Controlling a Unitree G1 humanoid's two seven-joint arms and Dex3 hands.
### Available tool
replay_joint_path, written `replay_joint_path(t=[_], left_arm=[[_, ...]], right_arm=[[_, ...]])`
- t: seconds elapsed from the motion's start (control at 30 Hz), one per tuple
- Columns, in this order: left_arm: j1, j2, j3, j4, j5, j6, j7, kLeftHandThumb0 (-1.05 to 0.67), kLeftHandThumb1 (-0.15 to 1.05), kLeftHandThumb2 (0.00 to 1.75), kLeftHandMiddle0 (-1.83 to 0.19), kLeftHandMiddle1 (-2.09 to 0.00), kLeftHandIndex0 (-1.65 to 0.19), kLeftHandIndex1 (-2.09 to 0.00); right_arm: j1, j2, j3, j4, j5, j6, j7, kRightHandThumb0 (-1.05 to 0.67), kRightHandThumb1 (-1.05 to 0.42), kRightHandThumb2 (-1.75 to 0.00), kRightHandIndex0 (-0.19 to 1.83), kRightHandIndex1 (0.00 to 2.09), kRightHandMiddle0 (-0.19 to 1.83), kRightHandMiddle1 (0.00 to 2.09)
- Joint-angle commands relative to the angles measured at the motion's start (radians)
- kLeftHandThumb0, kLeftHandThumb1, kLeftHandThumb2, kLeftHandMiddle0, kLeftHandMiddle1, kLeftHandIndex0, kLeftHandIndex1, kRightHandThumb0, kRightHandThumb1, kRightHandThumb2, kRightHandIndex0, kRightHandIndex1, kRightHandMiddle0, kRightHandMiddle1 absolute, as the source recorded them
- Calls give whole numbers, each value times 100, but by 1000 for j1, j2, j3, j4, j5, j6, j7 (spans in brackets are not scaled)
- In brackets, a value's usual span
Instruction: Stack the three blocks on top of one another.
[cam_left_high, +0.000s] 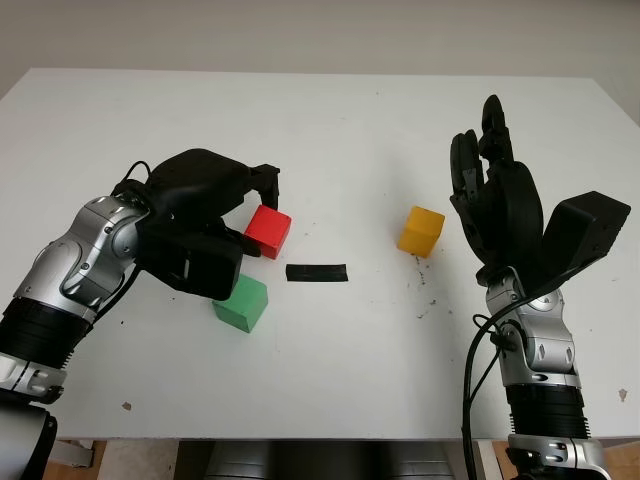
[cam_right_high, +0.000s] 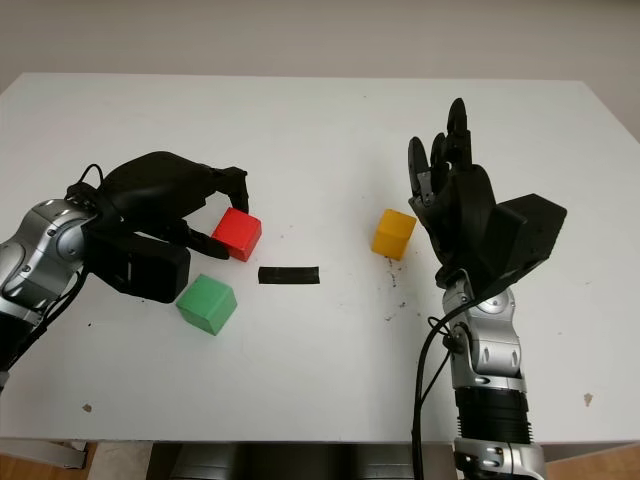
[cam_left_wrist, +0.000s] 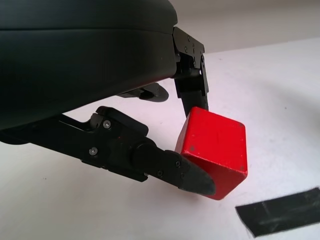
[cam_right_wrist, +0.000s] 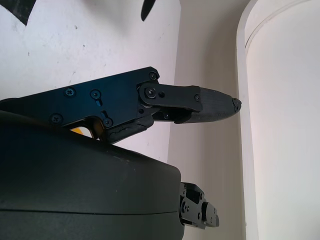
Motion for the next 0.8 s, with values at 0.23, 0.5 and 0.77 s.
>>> replay_joint_path(t=[0.23,0.5,0.77], left_arm=[[-127,-51,6,-8,-141,57,-176,-38,104,6,-33,-5,-21,-167],[-112,-145,-6,3,-188,127,-220,-40,103,5,-32,-5,-27,-172],[-49,-181,-12,-45,-193,207,-186,-37,104,6,-30,-4,-18,-181]], right_arm=[[5,0,1,-28,-4,3,-6,-67,-105,-43,-19,4,-19,4],[17,9,7,-40,-3,0,-19,-66,-105,-42,-19,4,-19,3],[26,5,4,-47,-7,-1,-23,-67,-105,-41,-19,4,-19,4]])
